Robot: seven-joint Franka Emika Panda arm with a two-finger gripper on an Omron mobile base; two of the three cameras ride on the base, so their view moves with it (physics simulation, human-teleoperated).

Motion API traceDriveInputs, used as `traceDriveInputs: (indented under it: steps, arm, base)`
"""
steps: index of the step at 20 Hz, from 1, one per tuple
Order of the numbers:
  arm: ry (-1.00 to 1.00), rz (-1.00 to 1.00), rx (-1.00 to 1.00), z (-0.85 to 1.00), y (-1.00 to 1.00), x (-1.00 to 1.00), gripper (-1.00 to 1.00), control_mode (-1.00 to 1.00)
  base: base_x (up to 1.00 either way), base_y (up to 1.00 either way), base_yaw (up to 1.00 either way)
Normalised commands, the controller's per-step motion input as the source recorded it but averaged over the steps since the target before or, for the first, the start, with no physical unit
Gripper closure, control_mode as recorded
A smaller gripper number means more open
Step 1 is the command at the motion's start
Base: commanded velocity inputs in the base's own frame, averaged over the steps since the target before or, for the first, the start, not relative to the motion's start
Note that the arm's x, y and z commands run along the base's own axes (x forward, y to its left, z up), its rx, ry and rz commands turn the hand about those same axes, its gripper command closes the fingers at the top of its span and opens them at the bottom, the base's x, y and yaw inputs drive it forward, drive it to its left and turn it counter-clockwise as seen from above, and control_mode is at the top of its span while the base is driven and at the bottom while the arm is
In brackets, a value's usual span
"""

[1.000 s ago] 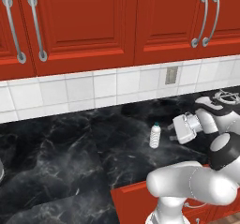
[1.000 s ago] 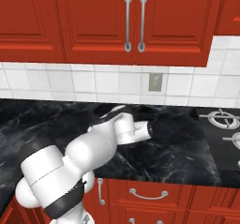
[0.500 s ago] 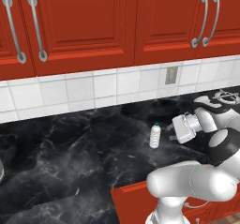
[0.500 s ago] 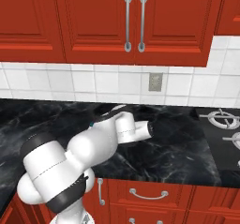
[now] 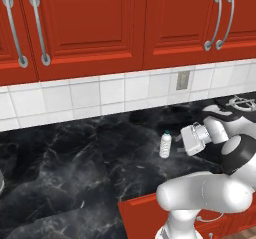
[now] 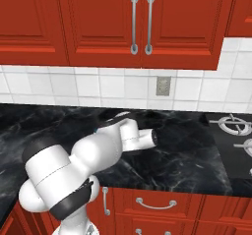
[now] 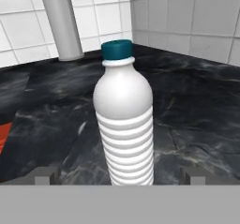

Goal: Place the drinks on the dining counter in a tight cluster.

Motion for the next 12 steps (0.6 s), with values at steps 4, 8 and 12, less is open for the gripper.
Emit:
traceDriveInputs:
  steps: [4,8,12]
  arm:
    - [0.01,0.00,0.00,-0.01,0.17,0.01,-1.00,-1.00]
    - [0.02,0.00,0.00,0.00,0.17,0.01,-1.00,-1.00]
    - [0.02,0.00,0.00,0.00,0.18,0.00,-1.00,-1.00]
  base:
    - [0.00,0.00,0.00]
    - [0.00,0.00,0.00]
    - [0.00,0.00,0.00]
